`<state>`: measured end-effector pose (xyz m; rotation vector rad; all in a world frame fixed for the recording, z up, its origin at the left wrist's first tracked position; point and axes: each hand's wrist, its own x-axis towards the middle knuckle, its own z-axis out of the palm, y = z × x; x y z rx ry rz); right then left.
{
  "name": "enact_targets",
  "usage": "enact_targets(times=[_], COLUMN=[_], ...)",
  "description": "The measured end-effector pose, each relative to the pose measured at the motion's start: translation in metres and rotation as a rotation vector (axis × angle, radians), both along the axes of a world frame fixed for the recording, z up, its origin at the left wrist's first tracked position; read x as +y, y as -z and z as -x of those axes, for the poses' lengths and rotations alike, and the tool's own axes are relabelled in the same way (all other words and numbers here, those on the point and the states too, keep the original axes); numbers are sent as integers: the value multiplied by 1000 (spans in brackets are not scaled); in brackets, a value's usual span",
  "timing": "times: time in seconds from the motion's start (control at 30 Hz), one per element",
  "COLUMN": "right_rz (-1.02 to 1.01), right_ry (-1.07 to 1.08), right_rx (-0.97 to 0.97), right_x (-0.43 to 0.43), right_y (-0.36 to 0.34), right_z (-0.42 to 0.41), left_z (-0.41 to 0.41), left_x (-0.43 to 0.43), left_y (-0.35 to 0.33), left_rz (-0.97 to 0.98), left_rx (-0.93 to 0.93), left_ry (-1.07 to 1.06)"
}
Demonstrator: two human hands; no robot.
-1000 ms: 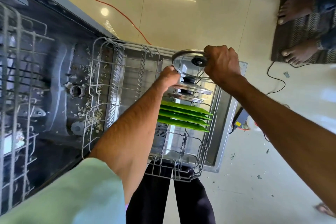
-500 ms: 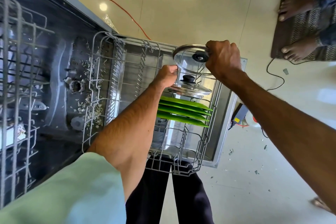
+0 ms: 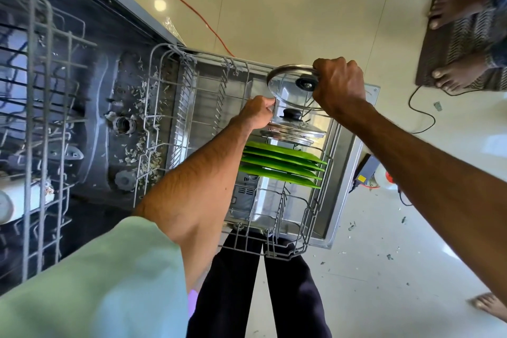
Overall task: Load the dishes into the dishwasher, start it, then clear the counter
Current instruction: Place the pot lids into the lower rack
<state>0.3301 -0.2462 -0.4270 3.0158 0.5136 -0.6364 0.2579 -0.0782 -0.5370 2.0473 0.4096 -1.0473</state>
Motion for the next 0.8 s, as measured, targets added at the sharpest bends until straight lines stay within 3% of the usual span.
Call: enact_targets(times=[0.3, 0.5, 0.6, 0.7, 0.8], right_rz=[126, 104, 47, 3, -65], right_ry=[-167, -225, -266, -213, -126], right_rx=[125, 138, 146, 147, 215], right_x=[13, 19, 43, 57, 41], right_y=[10, 6, 5, 13, 23], right_z=[27, 15, 17, 17, 18], left_z=[-4, -8, -7, -9, -12], left_x=[8, 11, 11, 18, 20], left_y=[-6, -15, -15, -19, -25], left_rz=[-175, -128, -212, -301, -266], left_rx=[-152, -413, -541, -563, -551], left_ry=[-220, -75, 18, 93, 212])
